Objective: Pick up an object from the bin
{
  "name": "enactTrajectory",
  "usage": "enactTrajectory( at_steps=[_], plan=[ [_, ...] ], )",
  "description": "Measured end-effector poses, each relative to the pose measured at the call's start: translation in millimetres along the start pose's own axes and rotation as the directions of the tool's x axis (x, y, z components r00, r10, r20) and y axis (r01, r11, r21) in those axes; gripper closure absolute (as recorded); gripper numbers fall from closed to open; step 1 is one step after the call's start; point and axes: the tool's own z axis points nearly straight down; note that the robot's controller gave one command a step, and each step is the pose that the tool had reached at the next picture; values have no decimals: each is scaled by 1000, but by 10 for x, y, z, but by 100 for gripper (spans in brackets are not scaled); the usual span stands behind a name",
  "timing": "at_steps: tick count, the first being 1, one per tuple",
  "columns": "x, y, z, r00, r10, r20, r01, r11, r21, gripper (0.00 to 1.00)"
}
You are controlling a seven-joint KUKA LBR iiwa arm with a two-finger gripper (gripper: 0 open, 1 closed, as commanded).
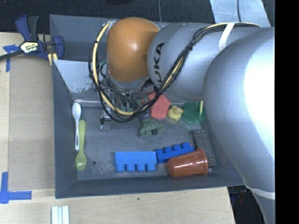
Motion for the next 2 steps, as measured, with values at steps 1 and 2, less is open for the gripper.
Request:
enactTrajectory(
  at_steps=[1,2],
  plan=[
    [-14,-8,-53,1000,3,7,-3,1000,-2,0],
    [238,-560,457,1000,-3,9,3,1000,-3,0]
  ],
)
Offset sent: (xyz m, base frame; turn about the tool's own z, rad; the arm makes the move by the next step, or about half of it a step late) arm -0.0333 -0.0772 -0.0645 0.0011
